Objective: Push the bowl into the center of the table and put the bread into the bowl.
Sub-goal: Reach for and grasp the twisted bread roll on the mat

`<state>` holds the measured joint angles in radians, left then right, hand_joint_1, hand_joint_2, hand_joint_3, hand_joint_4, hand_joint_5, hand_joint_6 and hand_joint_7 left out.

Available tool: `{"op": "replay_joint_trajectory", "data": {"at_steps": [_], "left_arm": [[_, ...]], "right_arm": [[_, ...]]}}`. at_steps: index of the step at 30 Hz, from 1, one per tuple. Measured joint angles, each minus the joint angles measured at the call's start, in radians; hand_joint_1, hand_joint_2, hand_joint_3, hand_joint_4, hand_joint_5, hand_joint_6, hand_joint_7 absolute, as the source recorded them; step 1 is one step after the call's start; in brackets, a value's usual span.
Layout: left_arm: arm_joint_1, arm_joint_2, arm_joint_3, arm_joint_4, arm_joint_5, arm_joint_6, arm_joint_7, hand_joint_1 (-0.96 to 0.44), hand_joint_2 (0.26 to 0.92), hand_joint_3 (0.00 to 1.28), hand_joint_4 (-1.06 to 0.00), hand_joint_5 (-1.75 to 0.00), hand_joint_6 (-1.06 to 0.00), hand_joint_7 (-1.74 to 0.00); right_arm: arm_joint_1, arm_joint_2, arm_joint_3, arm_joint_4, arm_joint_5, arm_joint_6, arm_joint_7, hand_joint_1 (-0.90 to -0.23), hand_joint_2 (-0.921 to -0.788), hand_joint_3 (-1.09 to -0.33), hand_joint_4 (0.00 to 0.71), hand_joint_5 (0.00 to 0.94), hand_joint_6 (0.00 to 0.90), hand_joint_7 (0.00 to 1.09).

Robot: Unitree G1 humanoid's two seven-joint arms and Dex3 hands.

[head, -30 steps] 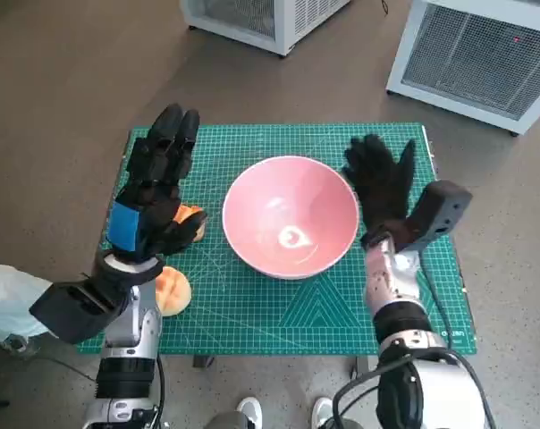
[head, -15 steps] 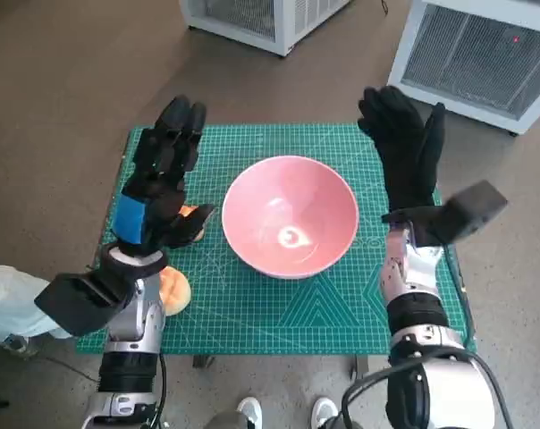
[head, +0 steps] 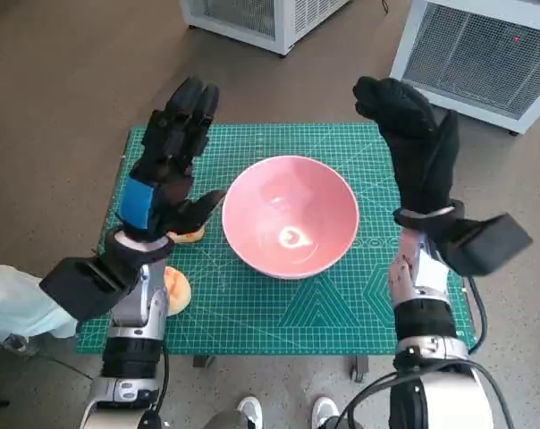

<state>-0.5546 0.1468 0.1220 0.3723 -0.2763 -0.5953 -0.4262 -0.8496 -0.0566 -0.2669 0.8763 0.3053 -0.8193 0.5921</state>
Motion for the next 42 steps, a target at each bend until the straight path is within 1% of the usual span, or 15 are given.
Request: {"op": "replay_joint_trajectory", "data": {"at_steps": [6,11,16,20,22,23,25,26,27,29,30,33,37,40,42], "left_arm": [[-0.012,0.000,-0.010,-0.001,-0.001,0.018,-0.015,-0.59,0.921,0.24,-0.14,0.00,-0.05,-0.36],[-0.016,0.001,-0.014,-0.004,-0.002,0.025,-0.026,-0.58,0.921,0.24,-0.14,0.00,-0.01,-0.44],[-0.016,0.010,-0.011,-0.005,-0.005,0.031,-0.044,-0.58,0.921,0.24,-0.14,0.00,0.00,-0.45],[-0.019,0.050,0.001,-0.005,-0.001,0.042,-0.062,-0.60,0.921,0.21,-0.14,0.00,0.00,-0.44],[-0.023,0.095,0.008,-0.004,0.017,0.055,-0.071,-0.60,0.921,0.18,-0.14,0.00,0.00,-0.43],[-0.026,0.125,0.011,-0.004,0.035,0.064,-0.072,-0.60,0.921,0.14,-0.14,0.00,-0.01,-0.41],[-0.032,0.191,0.016,-0.006,0.076,0.093,-0.073,-0.59,0.921,0.11,-0.14,0.00,-0.02,-0.40],[-0.034,0.226,0.018,-0.008,0.095,0.110,-0.074,-0.57,0.907,0.07,-0.14,0.00,-0.05,-0.36],[-0.034,0.272,0.022,-0.015,0.125,0.137,-0.074,-0.55,0.889,0.04,-0.14,0.00,-0.09,-0.29],[-0.034,0.340,0.029,-0.029,0.166,0.185,-0.073,-0.52,0.868,0.02,-0.14,0.00,-0.12,-0.26],[-0.034,0.371,0.030,-0.041,0.188,0.218,-0.071,-0.50,0.850,0.02,-0.14,0.00,-0.15,-0.22],[-0.035,0.460,0.033,-0.080,0.242,0.341,-0.071,-0.42,0.813,0.01,-0.13,0.00,-0.20,-0.14],[-0.035,0.517,0.037,-0.133,0.265,0.481,-0.069,-0.34,0.793,0.00,-0.13,0.00,-0.23,-0.08],[-0.034,0.539,0.029,-0.155,0.294,0.536,-0.067,-0.32,0.782,0.00,-0.13,0.00,-0.24,-0.07],[-0.034,0.557,0.008,-0.160,0.333,0.553,-0.064,-0.33,0.778,0.00,-0.14,0.00,-0.24,-0.06]], "right_arm": [[0.046,0.001,0.032,-0.105,0.026,0.052,0.021,-0.705,-0.921,-0.743,0.252,0.001,0.315,0.18],[0.068,0.001,0.047,-0.164,0.043,0.084,0.024,-0.708,-0.921,-0.740,0.252,0.001,0.305,0.18],[0.083,0.003,0.057,-0.195,0.048,0.105,0.024,-0.709,-0.921,-0.738,0.252,0.001,0.300,0.19],[0.084,0.008,0.063,-0.198,0.049,0.110,0.024,-0.709,-0.921,-0.738,0.252,0.000,0.294,0.20],[0.085,0.011,0.066,-0.198,0.049,0.111,0.024,-0.709,-0.921,-0.738,0.252,0.000,0.292,0.20],[0.085,0.013,0.067,-0.197,0.049,0.111,0.024,-0.709,-0.921,-0.737,0.252,0.001,0.291,0.20],[0.084,0.013,0.068,-0.197,0.049,0.111,0.024,-0.709,-0.921,-0.737,0.252,0.001,0.290,0.20],[0.084,0.013,0.068,-0.196,0.050,0.112,0.024,-0.707,-0.921,-0.735,0.252,0.001,0.288,0.20],[0.085,0.013,0.067,-0.196,0.051,0.112,0.024,-0.705,-0.921,-0.734,0.252,0.001,0.286,0.21],[0.085,0.012,0.067,-0.195,0.052,0.114,0.024,-0.705,-0.921,-0.734,0.252,0.000,0.285,0.21],[0.085,0.012,0.066,-0.195,0.052,0.115,0.024,-0.705,-0.921,-0.733,0.252,0.000,0.284,0.21],[0.085,0.013,0.066,-0.193,0.052,0.118,0.023,-0.706,-0.921,-0.725,0.252,0.001,0.280,0.22],[0.085,0.013,0.066,-0.187,0.052,0.118,0.016,-0.704,-0.921,-0.722,0.253,0.001,0.275,0.23],[0.084,0.016,0.066,-0.177,0.045,0.117,0.007,-0.700,-0.921,-0.721,0.253,0.001,0.272,0.24],[0.084,0.018,0.067,-0.170,0.042,0.114,0.000,-0.696,-0.921,-0.721,0.254,0.001,0.271,0.24]]}}
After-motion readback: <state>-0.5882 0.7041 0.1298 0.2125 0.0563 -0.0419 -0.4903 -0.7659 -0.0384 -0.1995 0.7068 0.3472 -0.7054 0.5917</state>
